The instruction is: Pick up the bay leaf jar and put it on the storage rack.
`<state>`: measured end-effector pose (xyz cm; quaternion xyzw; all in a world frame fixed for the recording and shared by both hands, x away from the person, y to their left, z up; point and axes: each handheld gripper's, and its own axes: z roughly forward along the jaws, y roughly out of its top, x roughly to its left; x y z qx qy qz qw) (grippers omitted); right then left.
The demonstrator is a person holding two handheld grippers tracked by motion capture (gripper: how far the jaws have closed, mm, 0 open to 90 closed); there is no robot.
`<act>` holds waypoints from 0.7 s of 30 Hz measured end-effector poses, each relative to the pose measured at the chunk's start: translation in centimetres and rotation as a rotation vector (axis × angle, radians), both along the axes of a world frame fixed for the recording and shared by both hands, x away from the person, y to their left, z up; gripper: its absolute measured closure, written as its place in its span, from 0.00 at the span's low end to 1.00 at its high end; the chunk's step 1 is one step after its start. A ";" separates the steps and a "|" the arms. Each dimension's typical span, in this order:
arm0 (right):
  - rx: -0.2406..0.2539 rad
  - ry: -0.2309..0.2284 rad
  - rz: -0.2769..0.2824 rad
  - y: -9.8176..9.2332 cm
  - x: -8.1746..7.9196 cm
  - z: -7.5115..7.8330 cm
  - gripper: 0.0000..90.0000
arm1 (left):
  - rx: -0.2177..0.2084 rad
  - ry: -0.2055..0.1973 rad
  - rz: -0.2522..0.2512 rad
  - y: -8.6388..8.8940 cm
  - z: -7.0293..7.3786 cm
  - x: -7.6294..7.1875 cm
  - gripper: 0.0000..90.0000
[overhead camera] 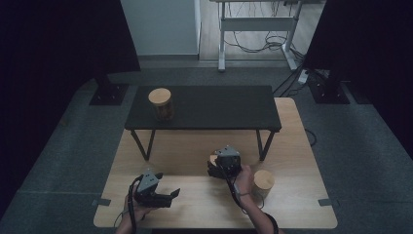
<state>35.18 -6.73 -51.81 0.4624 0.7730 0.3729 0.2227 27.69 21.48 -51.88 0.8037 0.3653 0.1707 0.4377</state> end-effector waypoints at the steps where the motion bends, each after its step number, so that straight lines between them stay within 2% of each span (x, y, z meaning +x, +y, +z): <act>1: 0.002 -0.001 0.002 0.0 -0.1 0.1 0.28 | 0.000 0.000 0.000 0.0 0.0 0.0 0.08; 21: 0.020 -0.050 0.083 -0.8 -2.7 2.4 0.28 | 0.002 0.001 0.002 0.0 -0.1 0.0 0.08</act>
